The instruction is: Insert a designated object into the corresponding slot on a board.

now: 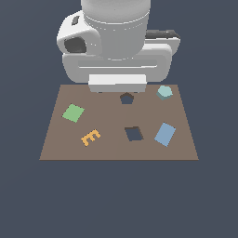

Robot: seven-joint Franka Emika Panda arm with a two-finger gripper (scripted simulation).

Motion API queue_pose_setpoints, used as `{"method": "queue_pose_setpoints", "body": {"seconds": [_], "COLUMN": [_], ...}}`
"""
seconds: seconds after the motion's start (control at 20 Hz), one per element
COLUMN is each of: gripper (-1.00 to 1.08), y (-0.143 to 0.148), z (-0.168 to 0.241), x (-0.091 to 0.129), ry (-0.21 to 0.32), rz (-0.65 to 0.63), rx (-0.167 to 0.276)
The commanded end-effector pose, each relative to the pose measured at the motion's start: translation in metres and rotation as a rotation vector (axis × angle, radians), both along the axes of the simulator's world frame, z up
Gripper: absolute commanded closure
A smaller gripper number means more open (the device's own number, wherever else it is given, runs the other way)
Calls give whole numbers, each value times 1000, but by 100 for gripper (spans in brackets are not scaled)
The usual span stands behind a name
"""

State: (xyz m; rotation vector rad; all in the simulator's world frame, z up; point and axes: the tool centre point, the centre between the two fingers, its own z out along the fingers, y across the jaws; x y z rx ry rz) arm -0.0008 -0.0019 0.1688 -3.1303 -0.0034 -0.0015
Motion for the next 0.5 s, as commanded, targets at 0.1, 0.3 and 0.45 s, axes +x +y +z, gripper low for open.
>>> {"method": "queue_pose_setpoints", "body": {"seconds": [0.1,0.3,0.45], "gripper": [-92,-92,-92], "y": [0,4,9], "z": [0,-3,-7], "x": [0,-4,-10], "ry": [0,0,0], "rz": [-2,-17,-37], "rx": [0,0,-1]}}
